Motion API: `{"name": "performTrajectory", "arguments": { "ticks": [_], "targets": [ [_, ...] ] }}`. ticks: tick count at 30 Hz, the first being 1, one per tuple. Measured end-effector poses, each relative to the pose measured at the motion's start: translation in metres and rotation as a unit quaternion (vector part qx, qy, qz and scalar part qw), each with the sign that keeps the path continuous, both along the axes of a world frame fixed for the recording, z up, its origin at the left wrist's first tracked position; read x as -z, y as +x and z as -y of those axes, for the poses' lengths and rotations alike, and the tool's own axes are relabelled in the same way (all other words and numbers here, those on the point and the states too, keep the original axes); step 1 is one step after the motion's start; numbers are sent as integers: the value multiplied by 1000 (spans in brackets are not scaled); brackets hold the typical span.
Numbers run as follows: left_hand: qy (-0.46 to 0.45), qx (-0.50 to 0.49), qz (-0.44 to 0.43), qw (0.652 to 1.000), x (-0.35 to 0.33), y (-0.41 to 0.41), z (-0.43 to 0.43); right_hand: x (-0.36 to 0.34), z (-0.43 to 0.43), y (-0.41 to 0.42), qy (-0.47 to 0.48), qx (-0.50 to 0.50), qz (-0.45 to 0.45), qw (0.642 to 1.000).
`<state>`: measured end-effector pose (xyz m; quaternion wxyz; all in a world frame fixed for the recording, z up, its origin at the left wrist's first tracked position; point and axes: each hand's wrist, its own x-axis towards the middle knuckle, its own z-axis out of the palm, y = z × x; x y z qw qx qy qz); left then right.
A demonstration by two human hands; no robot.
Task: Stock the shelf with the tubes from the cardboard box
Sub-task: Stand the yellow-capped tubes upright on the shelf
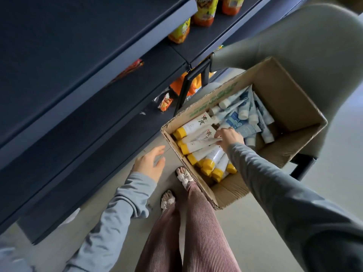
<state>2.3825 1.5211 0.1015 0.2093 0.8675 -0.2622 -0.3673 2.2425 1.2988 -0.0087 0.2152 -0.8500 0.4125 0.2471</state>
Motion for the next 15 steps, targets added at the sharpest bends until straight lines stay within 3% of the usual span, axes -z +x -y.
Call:
{"name": "performTrajectory", "arguments": {
  "ticks": [10,15],
  "targets": [
    [-14,24,9,1000,3,-7,29,4,7,-3,56,7,87,995],
    [-13,41,0,999,2,-9,50,-8,-4,3,76,138,195,968]
  ]
}}
